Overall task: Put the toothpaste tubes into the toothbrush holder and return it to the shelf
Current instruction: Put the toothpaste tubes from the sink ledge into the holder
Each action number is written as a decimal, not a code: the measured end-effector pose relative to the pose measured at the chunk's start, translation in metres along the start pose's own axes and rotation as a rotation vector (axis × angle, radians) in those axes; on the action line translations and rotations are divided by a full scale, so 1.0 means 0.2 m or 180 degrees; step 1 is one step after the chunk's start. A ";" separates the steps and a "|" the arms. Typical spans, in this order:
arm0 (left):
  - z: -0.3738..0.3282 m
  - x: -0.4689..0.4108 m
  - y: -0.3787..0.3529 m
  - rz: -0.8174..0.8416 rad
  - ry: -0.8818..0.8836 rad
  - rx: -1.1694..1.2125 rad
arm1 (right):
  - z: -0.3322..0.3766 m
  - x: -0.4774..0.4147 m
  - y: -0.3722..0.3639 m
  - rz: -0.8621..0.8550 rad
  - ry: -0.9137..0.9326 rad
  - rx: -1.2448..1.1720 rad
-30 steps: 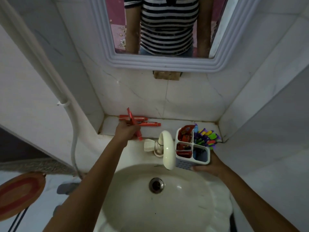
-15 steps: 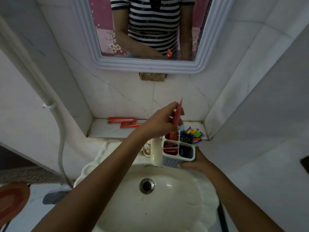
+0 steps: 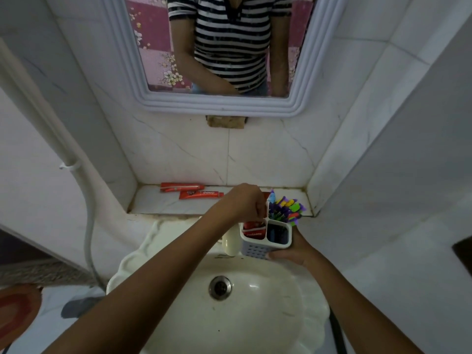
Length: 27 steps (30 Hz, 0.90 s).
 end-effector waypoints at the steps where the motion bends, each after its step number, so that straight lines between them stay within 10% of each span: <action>1: -0.01 0.00 -0.01 -0.0043 -0.0018 -0.0142 | 0.00 0.00 0.00 -0.0009 -0.0004 0.0019; 11: 0.02 0.02 -0.07 -0.0159 -0.0233 -0.0692 | -0.01 -0.02 0.00 0.0031 0.0064 0.0086; 17: 0.50 0.08 0.10 -0.1835 0.0461 0.0282 | -0.05 -0.05 0.02 0.0095 0.0128 0.0106; 23: 0.98 -0.03 -0.18 -0.0353 0.0994 -0.0774 | -0.04 -0.04 0.02 0.0094 0.0083 0.0115; 27: 0.99 -0.06 -0.27 -0.0321 0.0937 -0.0921 | -0.05 -0.05 0.02 0.0083 0.0075 0.0100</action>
Point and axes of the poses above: each hand's wrist, its own x-axis away from the middle knuckle, its own y-axis out of the back of the hand, z = x × y, the point moved 3 cm from there along -x, towards the middle knuckle, and after that the axes turned 5 degrees about -y, right-handed, at the moved point
